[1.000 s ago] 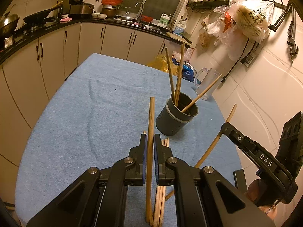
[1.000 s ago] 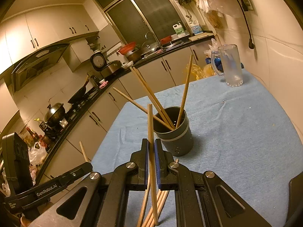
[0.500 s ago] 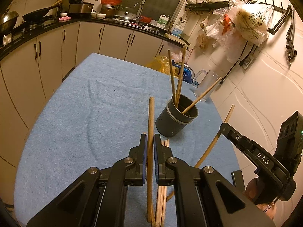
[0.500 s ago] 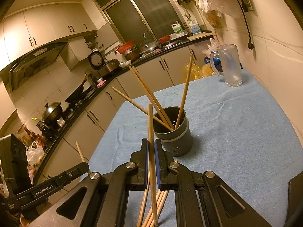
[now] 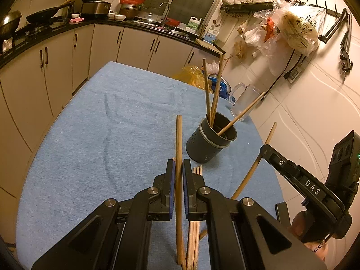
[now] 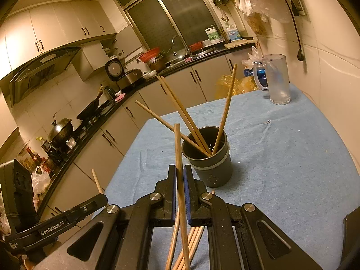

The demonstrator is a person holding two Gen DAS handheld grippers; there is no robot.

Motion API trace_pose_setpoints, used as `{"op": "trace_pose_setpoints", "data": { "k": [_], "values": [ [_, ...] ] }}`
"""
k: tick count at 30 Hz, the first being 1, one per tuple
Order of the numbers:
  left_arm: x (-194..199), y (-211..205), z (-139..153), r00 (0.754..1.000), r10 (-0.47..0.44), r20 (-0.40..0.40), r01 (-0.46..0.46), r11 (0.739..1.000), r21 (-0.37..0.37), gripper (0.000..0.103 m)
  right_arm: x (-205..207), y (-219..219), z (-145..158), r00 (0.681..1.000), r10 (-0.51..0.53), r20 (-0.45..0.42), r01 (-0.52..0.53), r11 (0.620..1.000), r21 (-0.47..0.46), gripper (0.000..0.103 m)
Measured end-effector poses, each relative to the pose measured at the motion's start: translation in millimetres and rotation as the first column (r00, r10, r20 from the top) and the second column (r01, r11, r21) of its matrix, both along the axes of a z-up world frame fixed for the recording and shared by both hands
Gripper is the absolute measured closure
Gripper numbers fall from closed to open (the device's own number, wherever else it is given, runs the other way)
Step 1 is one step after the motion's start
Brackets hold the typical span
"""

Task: Organize utensils
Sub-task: 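Lift the left tool's chopstick upright toward the cup while the right tool carries its own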

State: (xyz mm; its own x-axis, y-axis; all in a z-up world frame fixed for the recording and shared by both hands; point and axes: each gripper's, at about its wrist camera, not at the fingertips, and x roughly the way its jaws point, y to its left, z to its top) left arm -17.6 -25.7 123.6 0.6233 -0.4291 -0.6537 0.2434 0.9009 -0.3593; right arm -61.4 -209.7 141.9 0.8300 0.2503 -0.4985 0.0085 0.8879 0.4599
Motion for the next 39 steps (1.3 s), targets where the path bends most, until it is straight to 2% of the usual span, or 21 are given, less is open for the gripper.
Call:
{"op": "trace_pose_setpoints", "data": {
  "k": [10,19,39],
  "values": [
    [-6.9,-5.7,9.1,1.0,-0.008,0.023,0.007,1.0,0.018,0.097,-10.3,-6.5,3.5,1.0,-0.006,0.009,0.005,1.0,0.022,0.096],
    [-9.5,-9.1,24.6,0.999,-0.002,0.045,0.001,1.0,0.031,0.097,-33.8,-22.4,19.0,0.998,-0.031,0.061,0.03,0.999,0.02,0.096],
    [-7.2,-32.2,80.3,0.99,-0.022,0.141,0.01,0.997,0.079,0.097,-46.2,-47.2,56.6,0.987,-0.063,0.146,0.062,0.998,0.011,0.096]
  ]
}}
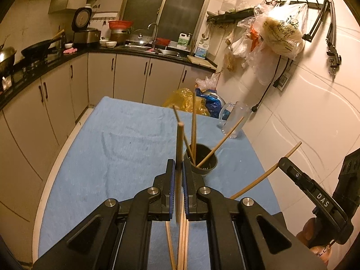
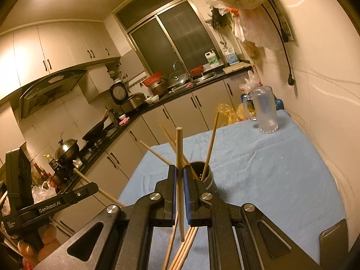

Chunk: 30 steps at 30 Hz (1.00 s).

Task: Organize utensils
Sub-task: 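Lift the left tool's chopstick upright toward the cup while the right tool carries its own, then lower both held chopsticks into the cup and open both tools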

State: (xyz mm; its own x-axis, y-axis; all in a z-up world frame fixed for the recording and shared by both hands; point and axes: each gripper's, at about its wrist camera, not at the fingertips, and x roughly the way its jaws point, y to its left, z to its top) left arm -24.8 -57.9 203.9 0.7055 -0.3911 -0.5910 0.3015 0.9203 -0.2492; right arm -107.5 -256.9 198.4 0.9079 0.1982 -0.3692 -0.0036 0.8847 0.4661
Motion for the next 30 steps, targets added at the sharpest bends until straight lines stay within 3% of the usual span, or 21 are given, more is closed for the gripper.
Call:
{"op": "trace_pose_setpoints", "data": {
  "k": [13,24,30],
  "values": [
    [12.1,-20.6,34.5,0.999,-0.025,0.041,0.025,1.0,-0.003,0.097,11.5,-21.5,29.8,0.998,-0.05,0.042,0.05,0.999,-0.001,0.096],
    [46.4,-38.8,76.2,0.995,-0.015,0.096,0.017,1.0,-0.014,0.097,42.9,-27.6,61.9,0.993,-0.088,0.08,0.09,0.996,-0.021,0.096],
    [70.9,-50.0,76.8,0.995,-0.018,0.097,0.021,0.999,-0.03,0.097,62.4,-27.5,71.3,0.989,-0.111,0.099,0.116,0.992,-0.052,0.096]
  ]
}}
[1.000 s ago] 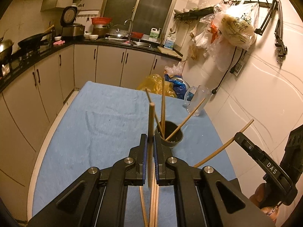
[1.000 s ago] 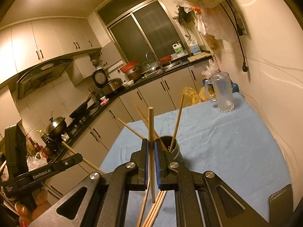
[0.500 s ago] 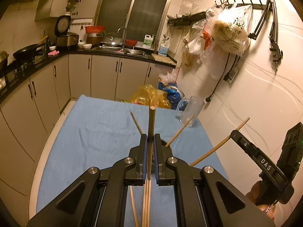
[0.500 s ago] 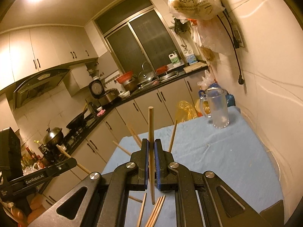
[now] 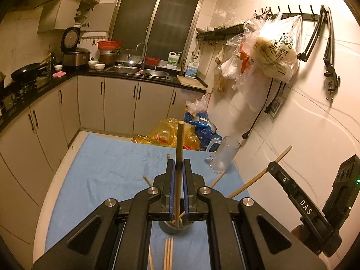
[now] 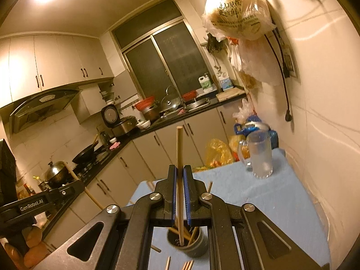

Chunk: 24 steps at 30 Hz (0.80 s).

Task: Organize utensils
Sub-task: 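Lower both held chopsticks into the cup and open both tools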

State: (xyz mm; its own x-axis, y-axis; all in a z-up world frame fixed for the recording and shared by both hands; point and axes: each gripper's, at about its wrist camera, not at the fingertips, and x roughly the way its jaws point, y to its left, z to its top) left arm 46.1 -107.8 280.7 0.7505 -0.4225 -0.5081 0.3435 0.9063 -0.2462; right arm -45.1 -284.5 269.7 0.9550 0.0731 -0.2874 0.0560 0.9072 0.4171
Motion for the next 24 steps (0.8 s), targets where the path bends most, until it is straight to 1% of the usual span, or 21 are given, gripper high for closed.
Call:
{"op": "trace_pose_setpoints", "data": {
  "k": [6,14,19,24],
  "values": [
    [25.5,-8.5,-25.0,0.999,0.001,-0.044,-0.001,1.0,0.006,0.097,26.0,-1.0,-18.5,0.999,-0.012,-0.041,0.011,1.0,-0.014,0.096],
    [45.7,-9.5,-64.9,0.992,-0.003,-0.124,0.006,1.0,0.024,0.097,55.3,4.5,-60.1,0.989,0.017,-0.147,-0.017,1.0,0.002,0.096],
    [53.2,-9.1,-77.6,0.99,-0.003,-0.144,0.008,0.999,0.032,0.097,67.2,6.7,-76.4,0.981,0.03,-0.19,-0.028,0.999,0.016,0.096],
    [53.9,-6.1,-79.5,0.99,0.0,-0.14,0.004,1.0,0.028,0.097,68.5,5.7,-80.5,0.979,0.034,-0.199,-0.029,0.999,0.027,0.094]
  ]
}}
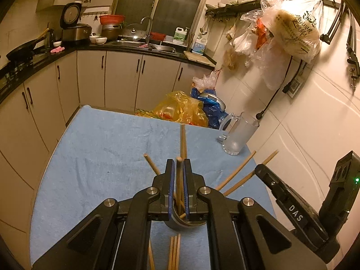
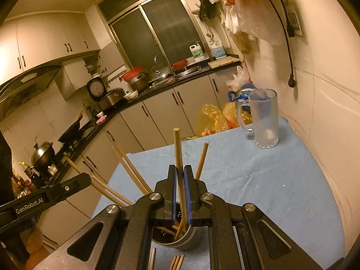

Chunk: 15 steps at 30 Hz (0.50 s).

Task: Organize utensils
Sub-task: 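Lower both held chopsticks into the cup and open both tools, then move both open tools back down over the remaining loose chopsticks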

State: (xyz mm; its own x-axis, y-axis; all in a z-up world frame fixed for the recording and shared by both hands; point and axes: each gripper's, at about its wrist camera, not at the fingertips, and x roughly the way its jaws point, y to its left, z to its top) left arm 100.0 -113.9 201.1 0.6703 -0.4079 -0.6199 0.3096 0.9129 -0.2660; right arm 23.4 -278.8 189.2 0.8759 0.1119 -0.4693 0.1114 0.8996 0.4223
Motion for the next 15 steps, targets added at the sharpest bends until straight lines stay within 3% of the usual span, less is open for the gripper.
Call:
{"op": "trace_pose_setpoints", "data": {
  "k": [9,11,15],
  "values": [
    [-28.4,18.3,9.5,0.999,0.018,0.045,-0.017,1.0,-0.023,0.083,-32.8,-8.6,10.8,0.999,-0.028,0.044,0.028,1.0,0.005,0.088],
    [-42.8,27.9,9.8,0.997,0.034,0.066,-0.032,0.999,-0.027,0.08,-46.5,-9.4,8.0,0.998,-0.031,0.053,0.031,1.0,0.007,0.082],
    [-79.0,53.3,1.4,0.99,0.079,0.12,-0.078,0.997,-0.017,0.077,-70.9,-6.6,-12.4,0.999,-0.019,0.033,0.018,1.0,0.024,0.08]
  ]
}}
